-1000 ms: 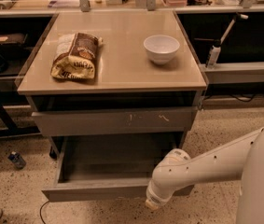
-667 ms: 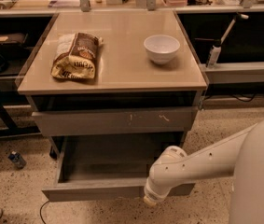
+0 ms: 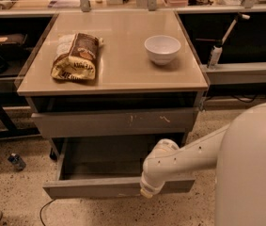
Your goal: Close middle drawer
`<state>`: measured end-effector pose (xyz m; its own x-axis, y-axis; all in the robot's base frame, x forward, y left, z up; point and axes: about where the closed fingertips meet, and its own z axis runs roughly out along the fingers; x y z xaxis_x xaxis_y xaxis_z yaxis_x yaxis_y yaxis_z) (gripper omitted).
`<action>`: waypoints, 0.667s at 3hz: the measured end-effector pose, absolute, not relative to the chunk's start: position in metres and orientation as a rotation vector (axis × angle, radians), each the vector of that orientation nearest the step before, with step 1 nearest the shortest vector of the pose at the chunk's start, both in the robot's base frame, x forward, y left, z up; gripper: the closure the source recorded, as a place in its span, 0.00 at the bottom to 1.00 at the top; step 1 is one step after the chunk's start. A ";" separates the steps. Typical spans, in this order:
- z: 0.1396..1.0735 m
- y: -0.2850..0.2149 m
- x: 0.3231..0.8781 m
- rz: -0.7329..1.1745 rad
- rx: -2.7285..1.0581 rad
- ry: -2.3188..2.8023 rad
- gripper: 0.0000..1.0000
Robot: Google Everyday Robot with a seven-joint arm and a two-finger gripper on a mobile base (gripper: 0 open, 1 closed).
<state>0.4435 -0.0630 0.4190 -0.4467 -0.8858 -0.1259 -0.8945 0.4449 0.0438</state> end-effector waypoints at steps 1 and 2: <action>0.419 -0.063 0.444 0.159 -1.605 2.597 0.81; 0.419 -0.063 0.444 0.159 -1.605 2.597 0.58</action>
Offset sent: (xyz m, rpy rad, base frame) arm 0.0003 0.0004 0.0001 0.0002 -0.0004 0.0007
